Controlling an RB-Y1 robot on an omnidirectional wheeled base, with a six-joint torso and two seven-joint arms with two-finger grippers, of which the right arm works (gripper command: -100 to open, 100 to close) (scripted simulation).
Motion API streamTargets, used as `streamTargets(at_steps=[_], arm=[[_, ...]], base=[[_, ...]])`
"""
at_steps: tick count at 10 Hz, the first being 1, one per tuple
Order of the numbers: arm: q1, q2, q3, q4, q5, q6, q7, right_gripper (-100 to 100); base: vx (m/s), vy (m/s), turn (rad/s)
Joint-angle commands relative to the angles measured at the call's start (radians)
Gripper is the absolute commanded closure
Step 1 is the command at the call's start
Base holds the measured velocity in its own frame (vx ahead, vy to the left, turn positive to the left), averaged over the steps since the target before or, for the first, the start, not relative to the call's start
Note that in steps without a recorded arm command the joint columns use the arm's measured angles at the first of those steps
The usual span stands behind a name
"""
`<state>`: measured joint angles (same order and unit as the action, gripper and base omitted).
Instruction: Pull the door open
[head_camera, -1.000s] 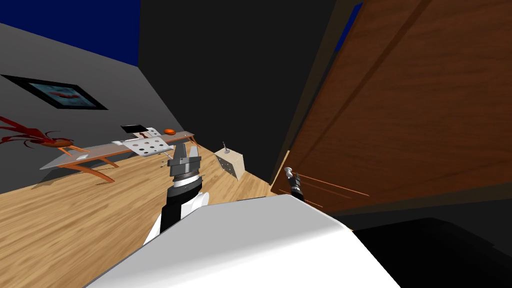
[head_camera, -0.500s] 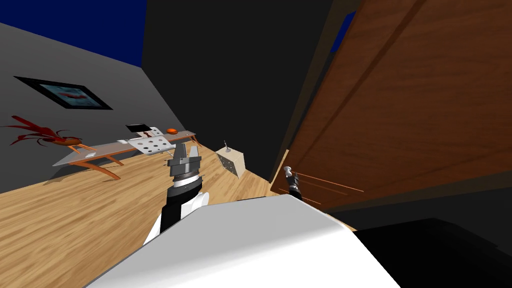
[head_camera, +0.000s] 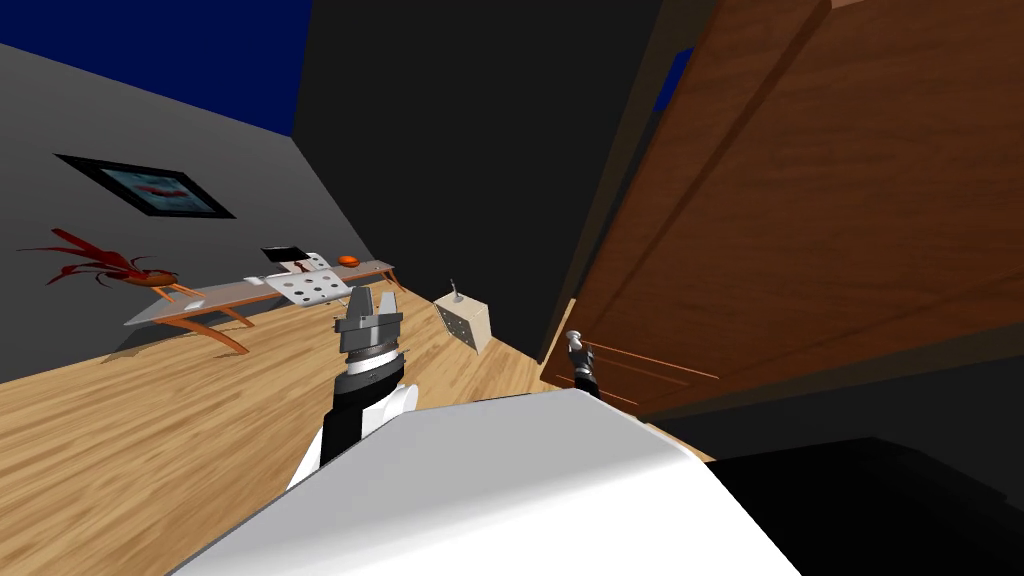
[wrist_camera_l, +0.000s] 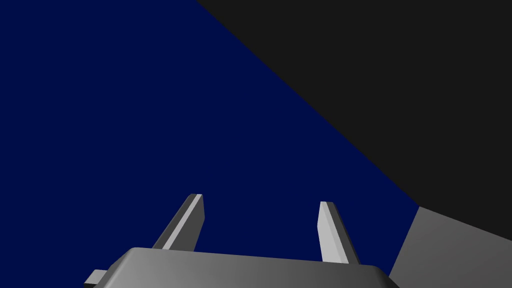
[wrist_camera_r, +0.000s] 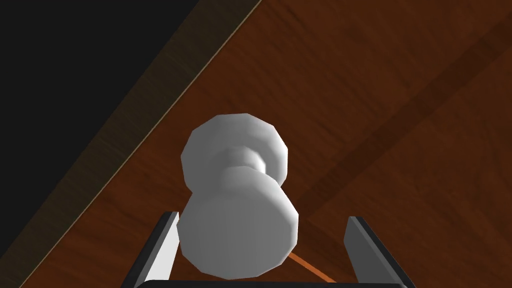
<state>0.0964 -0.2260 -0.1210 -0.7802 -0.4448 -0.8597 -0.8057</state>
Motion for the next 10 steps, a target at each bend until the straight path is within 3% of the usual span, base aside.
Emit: streamTargets(at_steps=[1,10], arm=[[-0.002,0.002,0.007,-0.006,-0.012,0.002,-0.037,-100],[-0.028,0.017,0.074,-0.026,-0.125,0.025,-0.27,-100]], base=[[-0.06,0.013,0.009],[-0.061,0.01,0.009]])
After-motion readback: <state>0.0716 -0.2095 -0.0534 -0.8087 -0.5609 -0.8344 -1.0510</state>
